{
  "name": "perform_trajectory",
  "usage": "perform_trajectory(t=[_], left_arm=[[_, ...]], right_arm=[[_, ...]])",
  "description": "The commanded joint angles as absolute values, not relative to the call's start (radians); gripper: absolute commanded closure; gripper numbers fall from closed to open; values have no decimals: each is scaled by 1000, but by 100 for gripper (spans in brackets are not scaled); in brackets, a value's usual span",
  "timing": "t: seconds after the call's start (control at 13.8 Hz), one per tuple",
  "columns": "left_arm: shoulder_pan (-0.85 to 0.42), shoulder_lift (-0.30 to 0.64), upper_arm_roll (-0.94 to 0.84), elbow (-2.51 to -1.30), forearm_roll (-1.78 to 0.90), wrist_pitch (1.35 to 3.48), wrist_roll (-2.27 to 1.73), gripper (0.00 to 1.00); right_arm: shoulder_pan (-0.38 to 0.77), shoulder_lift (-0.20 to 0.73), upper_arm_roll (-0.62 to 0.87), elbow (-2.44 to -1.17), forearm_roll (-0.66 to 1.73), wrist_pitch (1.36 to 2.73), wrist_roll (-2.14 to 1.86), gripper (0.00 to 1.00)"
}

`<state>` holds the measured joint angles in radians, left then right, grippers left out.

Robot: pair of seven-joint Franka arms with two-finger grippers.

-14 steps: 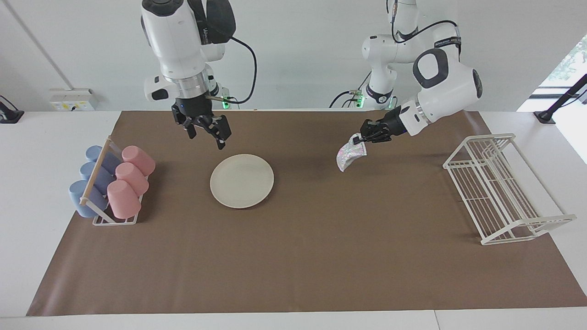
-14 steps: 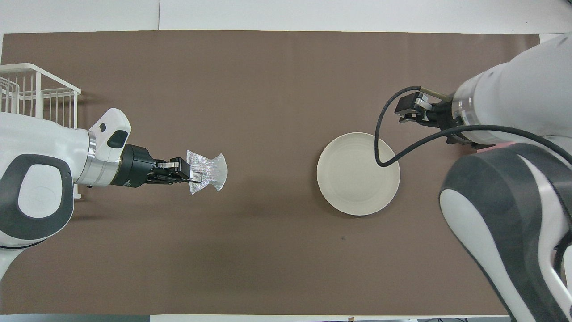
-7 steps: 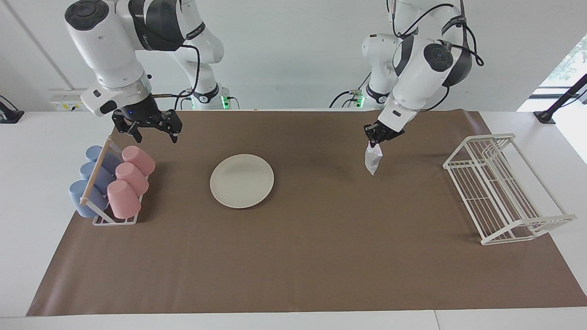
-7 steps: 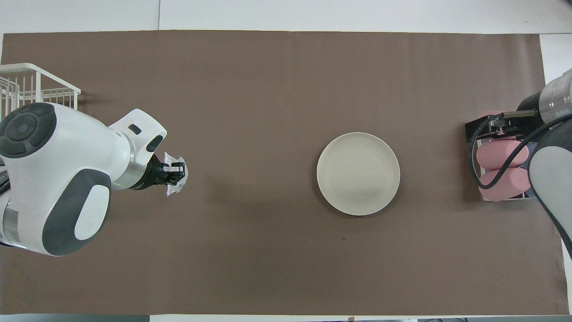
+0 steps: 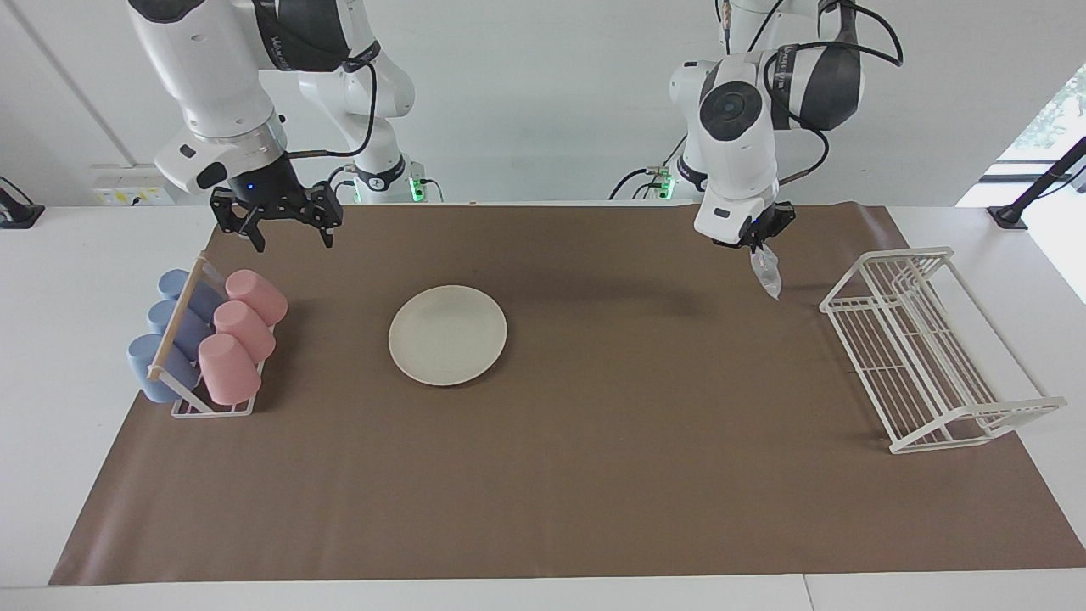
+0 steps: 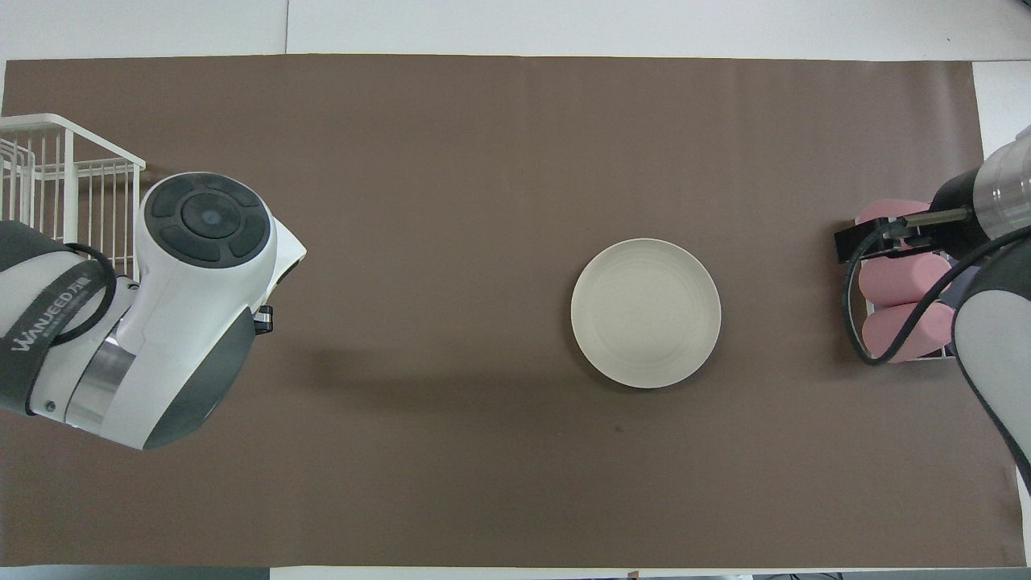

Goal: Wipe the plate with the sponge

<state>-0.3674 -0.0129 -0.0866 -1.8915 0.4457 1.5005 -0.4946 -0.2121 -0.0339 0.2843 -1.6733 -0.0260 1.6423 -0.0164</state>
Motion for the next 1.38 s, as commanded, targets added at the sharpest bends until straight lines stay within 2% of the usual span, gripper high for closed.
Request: perform_trajectory(t=[0.0,0.29,0.51,0.73,1.02,1.31], left_arm=[[-402,57,-75,-1852,625,1399,-520,100],[-426,127,-75,-1848,868,1310,-520,100],[-431,240,-75,-1798,1032,1232,-522,100],[-388,346,-68,-1710,1110,1262,-522,100],[-301,383,-66,-1709,1204,1386,-520,100],[-229,388,-69,-1712,1189,1480,-522,100]], right_arm=[[-72,-35,142,-1655,-34,1618,-5,0],[-84,-37,140,-1631,-29,1537,75,0],[-91,-51,140,-1632,-29,1543,95,0],[-91,-72,140,-1629,-18,1540,124,0],[-91,-90,77,-1641,-2,1500,110,0],[-106,-94,-11,-1718,14,1575,17,0]])
